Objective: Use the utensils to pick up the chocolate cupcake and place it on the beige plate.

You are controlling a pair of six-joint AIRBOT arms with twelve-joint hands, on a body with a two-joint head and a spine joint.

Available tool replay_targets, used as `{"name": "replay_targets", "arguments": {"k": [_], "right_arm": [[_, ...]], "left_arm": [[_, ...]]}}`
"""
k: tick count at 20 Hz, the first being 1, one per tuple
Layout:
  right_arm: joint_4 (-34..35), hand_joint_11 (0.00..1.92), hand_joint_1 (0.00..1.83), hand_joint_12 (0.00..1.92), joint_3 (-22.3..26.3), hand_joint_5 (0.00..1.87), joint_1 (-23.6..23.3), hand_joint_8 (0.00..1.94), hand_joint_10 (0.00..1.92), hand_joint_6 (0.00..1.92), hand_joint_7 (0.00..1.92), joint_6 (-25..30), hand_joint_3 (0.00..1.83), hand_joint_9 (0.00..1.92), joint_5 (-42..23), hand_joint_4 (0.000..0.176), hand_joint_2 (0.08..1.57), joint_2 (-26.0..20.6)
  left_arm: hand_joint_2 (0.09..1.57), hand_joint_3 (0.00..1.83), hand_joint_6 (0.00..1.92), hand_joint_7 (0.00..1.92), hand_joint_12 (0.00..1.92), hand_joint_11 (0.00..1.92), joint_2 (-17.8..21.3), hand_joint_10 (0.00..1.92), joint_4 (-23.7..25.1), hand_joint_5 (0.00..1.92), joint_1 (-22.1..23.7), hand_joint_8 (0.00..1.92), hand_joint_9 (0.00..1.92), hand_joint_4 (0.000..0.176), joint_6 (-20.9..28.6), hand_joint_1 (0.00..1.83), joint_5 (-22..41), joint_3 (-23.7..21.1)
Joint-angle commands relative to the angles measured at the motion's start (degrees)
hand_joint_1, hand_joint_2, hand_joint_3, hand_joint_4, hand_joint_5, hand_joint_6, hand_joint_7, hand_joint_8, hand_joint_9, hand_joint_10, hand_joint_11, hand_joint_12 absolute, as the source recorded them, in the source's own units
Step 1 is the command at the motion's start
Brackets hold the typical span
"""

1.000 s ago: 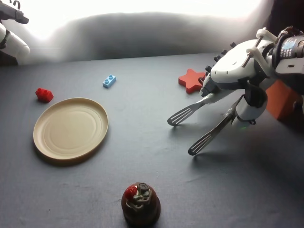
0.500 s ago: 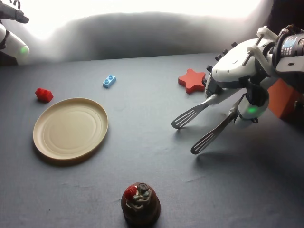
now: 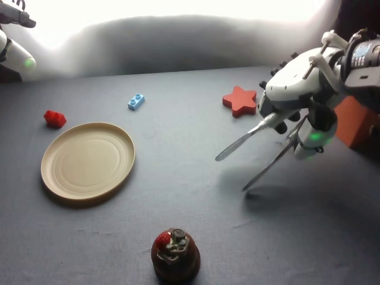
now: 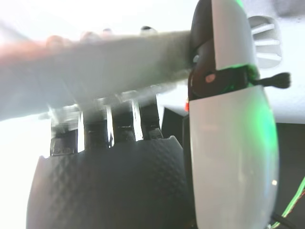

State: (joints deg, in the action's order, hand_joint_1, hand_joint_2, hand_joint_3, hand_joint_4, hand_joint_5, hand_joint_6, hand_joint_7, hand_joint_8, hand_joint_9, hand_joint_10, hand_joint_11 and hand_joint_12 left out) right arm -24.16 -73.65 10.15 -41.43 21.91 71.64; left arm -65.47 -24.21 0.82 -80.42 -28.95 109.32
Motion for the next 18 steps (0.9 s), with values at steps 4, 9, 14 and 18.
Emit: {"name": "replay_targets", "arguments": {"k": [4,9,14,18], "right_arm": [[-1.17,0.44,1.13,1.78,0.38,0.65,-0.87,1.73,1.51,1.32,0.62,0.0,0.0,0.39,-4.25,0.0,1.31,-0.57],[-1.17,0.47,1.14,1.79,1.05,0.6,-0.79,1.72,1.55,1.34,0.65,0.81,0.0,0.41,-3.47,0.0,1.32,-0.76],[-1.16,0.42,1.13,1.77,3.13,0.62,-1.7,1.69,1.5,1.35,0.64,5.99,0.0,0.4,-0.24,0.0,1.31,-1.8],[-1.18,0.39,1.07,1.74,8.35,0.63,-3.59,1.31,1.45,1.46,0.47,6.38,0.0,0.4,1.02,0.0,1.3,-3.86]], "left_arm": [[1.04,0.0,0.0,0.08,0.1,0.0,0.73,0.0,-0.77,0.11,0.31,0.0,0.07,0.0,0.91,0.49,4.95,-0.09],[1.04,0.0,0.0,0.07,0.1,0.0,0.77,0.0,-0.85,0.11,0.35,0.0,0.07,0.0,1.81,0.49,4.86,-0.21],[1.03,0.0,0.0,0.06,0.06,0.01,0.76,0.0,-0.84,0.11,0.27,0.0,0.06,0.0,1.11,0.51,5.1,-0.15],[1.03,0.0,0.0,0.06,0.09,0.0,0.72,0.0,-0.84,0.11,0.21,0.0,0.07,0.0,1.03,0.49,5.3,-0.14]]}}
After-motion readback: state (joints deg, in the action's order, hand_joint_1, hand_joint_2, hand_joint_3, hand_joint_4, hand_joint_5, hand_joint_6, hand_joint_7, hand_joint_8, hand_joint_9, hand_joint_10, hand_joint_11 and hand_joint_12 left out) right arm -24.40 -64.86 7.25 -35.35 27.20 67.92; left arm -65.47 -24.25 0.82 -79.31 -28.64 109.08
